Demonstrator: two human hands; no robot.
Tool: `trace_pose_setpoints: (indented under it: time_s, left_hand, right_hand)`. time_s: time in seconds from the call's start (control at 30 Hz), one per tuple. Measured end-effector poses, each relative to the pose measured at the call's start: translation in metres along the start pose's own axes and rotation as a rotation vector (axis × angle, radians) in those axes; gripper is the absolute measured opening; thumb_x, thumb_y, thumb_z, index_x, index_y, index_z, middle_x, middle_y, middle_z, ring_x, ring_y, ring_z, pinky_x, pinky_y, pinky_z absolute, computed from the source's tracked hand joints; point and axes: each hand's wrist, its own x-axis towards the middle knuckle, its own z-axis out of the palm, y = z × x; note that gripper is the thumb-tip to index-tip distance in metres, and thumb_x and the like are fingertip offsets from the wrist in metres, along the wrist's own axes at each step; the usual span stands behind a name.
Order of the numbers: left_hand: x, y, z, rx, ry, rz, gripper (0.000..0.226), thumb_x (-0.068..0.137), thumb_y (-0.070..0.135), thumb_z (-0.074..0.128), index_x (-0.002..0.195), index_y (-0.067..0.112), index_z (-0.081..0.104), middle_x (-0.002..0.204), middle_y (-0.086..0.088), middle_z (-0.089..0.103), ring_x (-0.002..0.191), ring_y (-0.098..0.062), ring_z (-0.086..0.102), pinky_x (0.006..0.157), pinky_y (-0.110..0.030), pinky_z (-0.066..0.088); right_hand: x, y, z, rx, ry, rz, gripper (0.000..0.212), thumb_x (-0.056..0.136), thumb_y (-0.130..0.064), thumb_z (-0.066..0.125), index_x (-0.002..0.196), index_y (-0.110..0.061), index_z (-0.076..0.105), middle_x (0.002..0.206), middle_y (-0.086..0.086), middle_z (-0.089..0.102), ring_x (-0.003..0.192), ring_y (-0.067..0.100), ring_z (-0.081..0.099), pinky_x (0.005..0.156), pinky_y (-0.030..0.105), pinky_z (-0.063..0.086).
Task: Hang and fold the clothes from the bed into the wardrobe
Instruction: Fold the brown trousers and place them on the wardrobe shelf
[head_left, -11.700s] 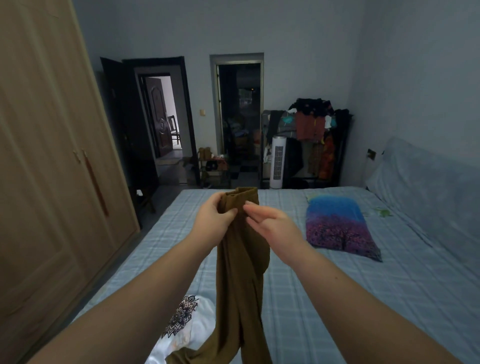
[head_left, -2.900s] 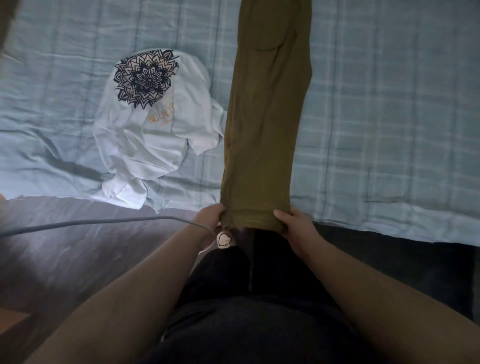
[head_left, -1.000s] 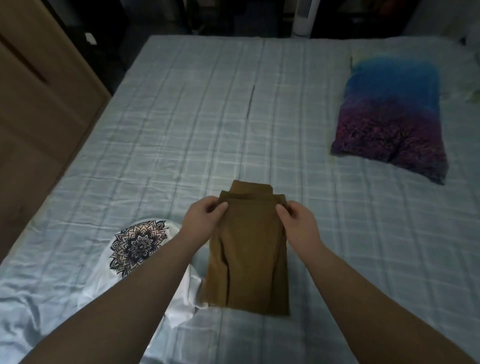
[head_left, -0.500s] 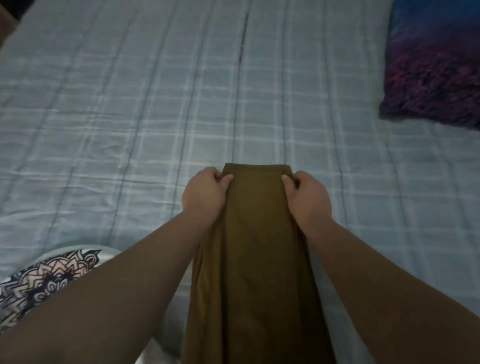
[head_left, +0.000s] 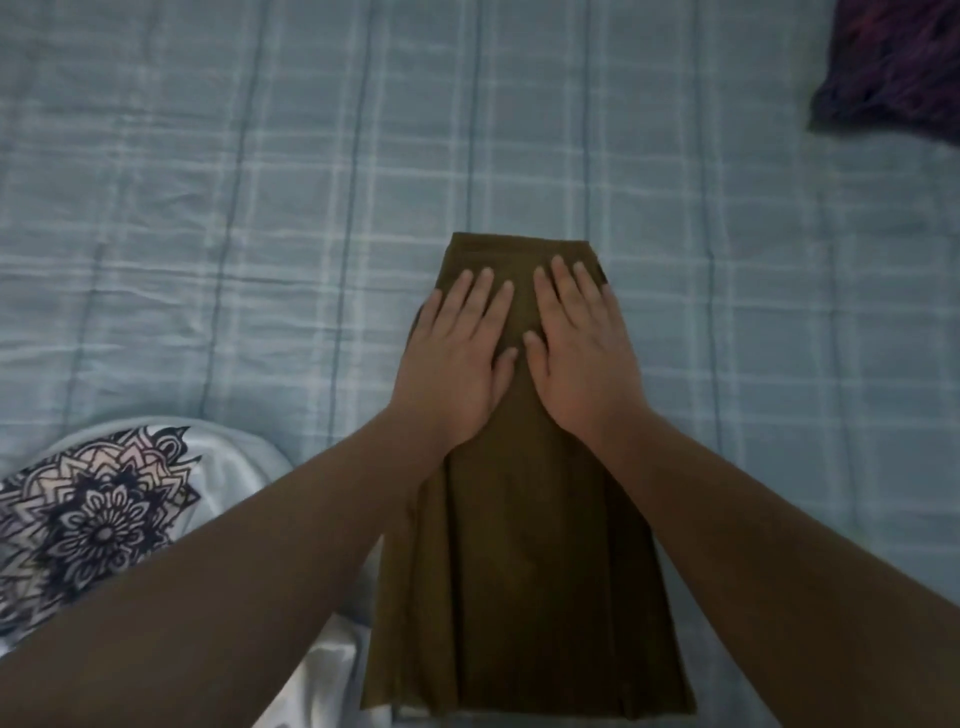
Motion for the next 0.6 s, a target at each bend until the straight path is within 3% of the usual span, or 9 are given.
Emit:
trace_pose_setpoints:
  time_s: [0.27,0.43,0.53,0.6]
  left_hand:
    - [0.000,0.001,-0.003,0.006,0.010,0.001,0.061,0.102,0.042,0.033,0.155,0.012,0.026,0.162,-0.013,0.024,0.152,-0.028,0.014,0.123,-0.049,0.010]
    - [-0.059,0.023,-0.042,-0.117,0.125,0.063,0.056,0.099,0.026,0.048,0.149,0.002,0.038,0.157,-0.019,0.032,0.150,-0.035,0.018,0.121,-0.055,0.016]
    - [-0.133,0.040,-0.046,-0.127,0.034,0.174,0.060,0.096,0.026,0.052,0.145,-0.006,0.040,0.154,-0.025,0.035,0.148,-0.040,0.022,0.118,-0.056,0.023]
    - [-0.185,0.044,-0.042,-0.074,-0.101,0.262,0.071,0.096,0.039,0.055,0.147,-0.007,0.036,0.156,-0.025,0.031,0.148,-0.040,0.020,0.116,-0.057,0.025]
  right_hand:
    - [-0.002,-0.001,-0.005,-0.009,-0.018,0.017,0.063,0.103,-0.043,0.024,0.158,-0.014,0.012,0.166,0.010,0.012,0.153,0.025,0.007,0.124,0.049,0.007]
    - [-0.090,-0.023,-0.048,0.160,0.028,-0.100,0.056,0.103,-0.031,0.036,0.154,-0.011,0.026,0.164,0.010,0.019,0.153,0.023,0.010,0.124,0.045,0.011]
    - [-0.175,-0.034,-0.047,0.222,-0.058,-0.280,0.056,0.101,-0.030,0.043,0.151,-0.008,0.035,0.161,0.013,0.028,0.152,0.026,0.017,0.123,0.048,0.017]
    - [-0.224,-0.035,-0.038,0.174,-0.145,-0.378,0.063,0.099,-0.037,0.048,0.152,-0.007,0.034,0.161,0.013,0.027,0.151,0.028,0.018,0.121,0.051,0.021]
